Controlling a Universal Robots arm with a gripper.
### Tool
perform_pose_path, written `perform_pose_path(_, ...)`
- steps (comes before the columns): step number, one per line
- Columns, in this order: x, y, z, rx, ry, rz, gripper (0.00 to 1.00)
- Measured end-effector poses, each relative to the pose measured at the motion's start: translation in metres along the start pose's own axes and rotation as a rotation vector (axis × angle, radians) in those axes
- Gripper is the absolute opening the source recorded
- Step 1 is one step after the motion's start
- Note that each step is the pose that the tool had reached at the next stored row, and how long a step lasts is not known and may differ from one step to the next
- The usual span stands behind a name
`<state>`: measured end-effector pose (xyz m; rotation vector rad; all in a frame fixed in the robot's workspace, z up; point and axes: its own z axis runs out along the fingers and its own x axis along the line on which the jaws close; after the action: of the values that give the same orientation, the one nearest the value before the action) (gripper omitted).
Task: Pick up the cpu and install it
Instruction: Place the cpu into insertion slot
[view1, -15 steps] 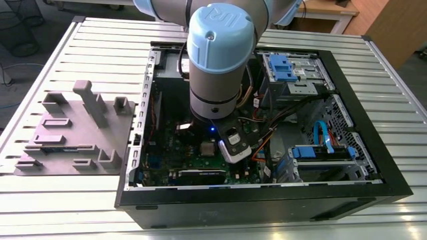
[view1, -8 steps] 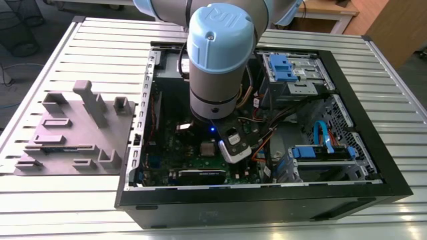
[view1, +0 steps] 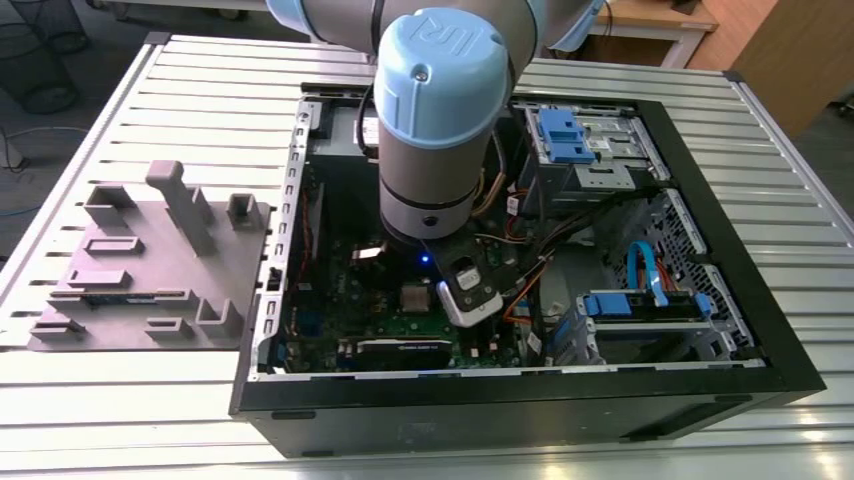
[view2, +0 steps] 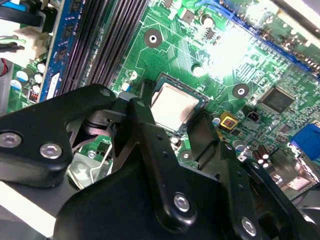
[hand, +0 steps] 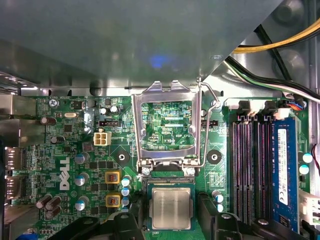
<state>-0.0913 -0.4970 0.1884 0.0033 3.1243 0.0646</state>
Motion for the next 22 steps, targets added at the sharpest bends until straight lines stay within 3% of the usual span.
perform_pose_path(22,0.0005,-0.0003,-0.0051,-0.0009,-0.0035,0.010,0.55)
